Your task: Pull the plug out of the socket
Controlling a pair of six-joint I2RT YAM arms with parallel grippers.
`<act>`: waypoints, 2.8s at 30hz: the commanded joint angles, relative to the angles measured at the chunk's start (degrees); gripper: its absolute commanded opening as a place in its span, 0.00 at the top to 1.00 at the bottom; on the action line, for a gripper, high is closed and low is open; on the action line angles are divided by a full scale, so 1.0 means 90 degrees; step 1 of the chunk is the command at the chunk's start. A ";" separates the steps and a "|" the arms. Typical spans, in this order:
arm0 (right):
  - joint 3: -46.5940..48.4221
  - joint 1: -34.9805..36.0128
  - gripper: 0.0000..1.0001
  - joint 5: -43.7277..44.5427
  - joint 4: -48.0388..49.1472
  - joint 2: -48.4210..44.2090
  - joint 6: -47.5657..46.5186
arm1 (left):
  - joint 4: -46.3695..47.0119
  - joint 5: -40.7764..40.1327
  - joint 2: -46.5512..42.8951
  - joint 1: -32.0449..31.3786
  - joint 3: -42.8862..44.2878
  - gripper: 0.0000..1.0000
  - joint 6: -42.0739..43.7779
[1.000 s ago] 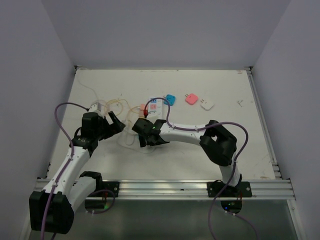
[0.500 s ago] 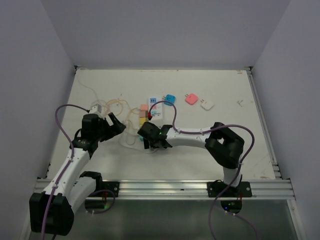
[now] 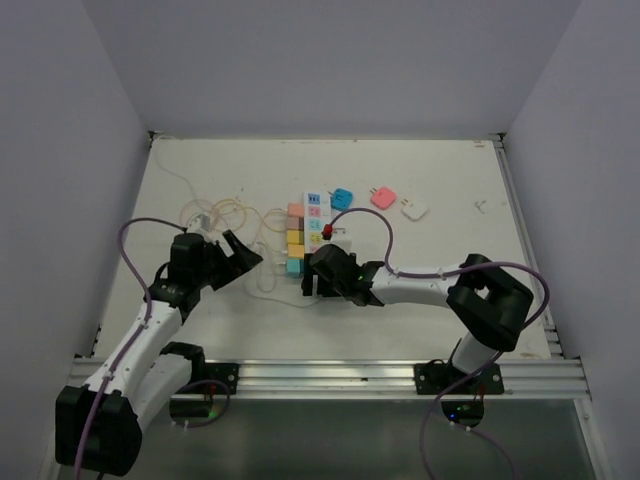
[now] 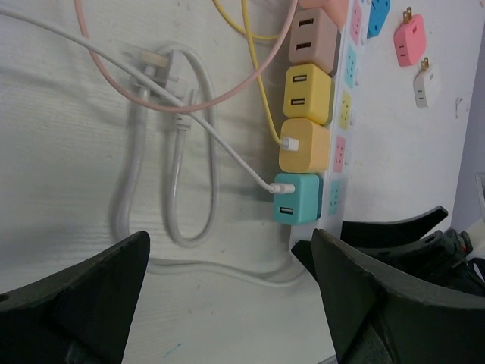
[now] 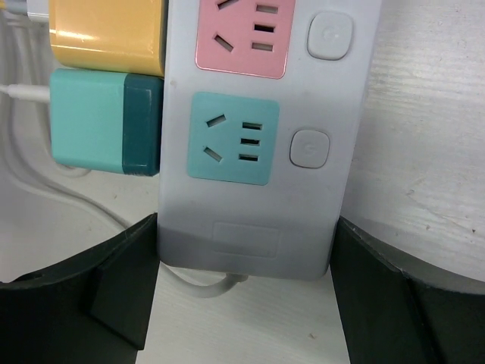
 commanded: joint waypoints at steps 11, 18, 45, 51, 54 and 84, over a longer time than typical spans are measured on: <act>-0.1420 -0.0460 1.00 -0.1376 0.2781 -0.0277 0.0469 | 0.0425 -0.2024 0.0789 -0.2250 0.0694 0.10 -0.1509; -0.1616 -0.0558 1.00 -0.1455 0.3027 -0.0218 0.0527 | 0.0658 -0.2651 0.1316 -0.2603 0.0881 0.17 -0.1978; -0.1753 -0.0734 1.00 -0.1806 0.3369 -0.0003 0.0674 | 0.1215 -0.3101 0.2313 -0.3150 0.1115 0.47 -0.1949; -0.1802 -0.0802 1.00 -0.1963 0.3506 0.0095 0.0674 | 0.1362 -0.3071 0.2352 -0.3170 0.1105 0.55 -0.1832; -0.1753 -0.0802 1.00 -0.1963 0.3428 0.0104 0.0625 | 0.1391 -0.3052 0.2391 -0.3180 0.1134 0.59 -0.1802; -0.1606 -0.0968 1.00 -0.1748 0.2110 0.0124 0.0615 | 0.2212 -0.3140 0.1424 -0.2907 0.0431 1.00 -0.1783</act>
